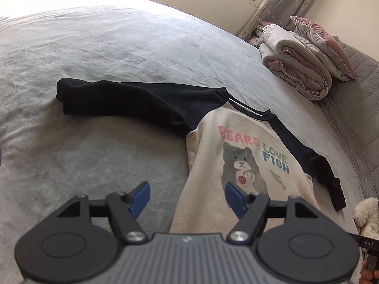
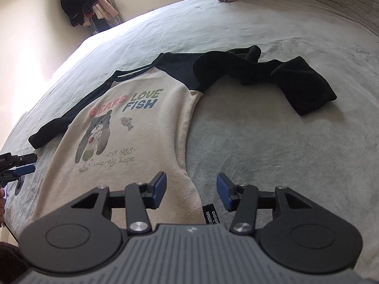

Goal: Fold clothes

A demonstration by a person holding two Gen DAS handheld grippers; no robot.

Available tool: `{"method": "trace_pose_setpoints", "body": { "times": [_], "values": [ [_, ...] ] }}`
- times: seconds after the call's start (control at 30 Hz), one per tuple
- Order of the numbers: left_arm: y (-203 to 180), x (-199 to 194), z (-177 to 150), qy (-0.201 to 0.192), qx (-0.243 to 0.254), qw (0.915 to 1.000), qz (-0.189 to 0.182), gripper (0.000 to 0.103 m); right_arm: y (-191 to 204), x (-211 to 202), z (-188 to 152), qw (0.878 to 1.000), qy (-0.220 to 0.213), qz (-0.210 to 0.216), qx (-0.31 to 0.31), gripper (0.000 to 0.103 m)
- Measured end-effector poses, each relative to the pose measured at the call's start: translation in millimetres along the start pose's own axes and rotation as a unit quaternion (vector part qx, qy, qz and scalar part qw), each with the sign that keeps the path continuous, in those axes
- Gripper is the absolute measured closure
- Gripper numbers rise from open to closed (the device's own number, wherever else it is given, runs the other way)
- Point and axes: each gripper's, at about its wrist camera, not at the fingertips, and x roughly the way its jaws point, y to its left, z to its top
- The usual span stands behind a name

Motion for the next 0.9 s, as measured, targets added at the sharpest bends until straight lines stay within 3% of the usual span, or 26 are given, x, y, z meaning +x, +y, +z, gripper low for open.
{"method": "trace_pose_setpoints", "body": {
  "times": [0.1,0.17,0.27,0.4,0.5,0.7,0.73,0.83,0.9],
  "values": [
    [7.4,14.6,2.1,-0.018,-0.019,0.9996,0.003,0.034,-5.3,16.7,6.8,1.000,0.013,0.006,0.023,0.052],
    [16.4,20.9,2.5,-0.039,-0.047,0.9981,0.010,0.048,-15.6,29.9,9.1,0.998,0.022,0.003,0.059,0.052],
    [30.4,33.0,10.2,-0.046,-0.100,0.9939,-0.004,0.056,-30.5,40.5,18.3,0.992,0.020,0.026,0.118,0.052],
    [40.3,52.9,15.9,-0.039,-0.158,0.9848,-0.062,0.056,-43.3,52.2,32.4,0.985,0.006,0.059,0.164,0.052],
    [40.6,73.5,14.5,-0.027,-0.183,0.9803,-0.069,0.056,-51.0,64.4,37.6,0.979,-0.005,0.080,0.187,0.059],
    [28.2,88.9,18.6,-0.047,-0.184,0.9782,-0.083,0.056,-58.1,78.5,38.7,0.973,-0.033,0.112,0.199,0.074],
    [25.6,90.6,18.9,-0.049,-0.178,0.9796,-0.079,0.061,-59.2,79.7,38.3,0.973,-0.037,0.114,0.200,0.078],
    [21.9,95.0,22.6,-0.046,-0.156,0.9850,-0.057,0.096,-61.4,82.9,36.5,0.973,-0.044,0.110,0.200,0.095],
    [19.6,88.5,27.2,-0.065,-0.135,0.9881,-0.035,0.097,-60.4,83.0,35.9,0.975,-0.048,0.103,0.193,0.099]
  ]
}}
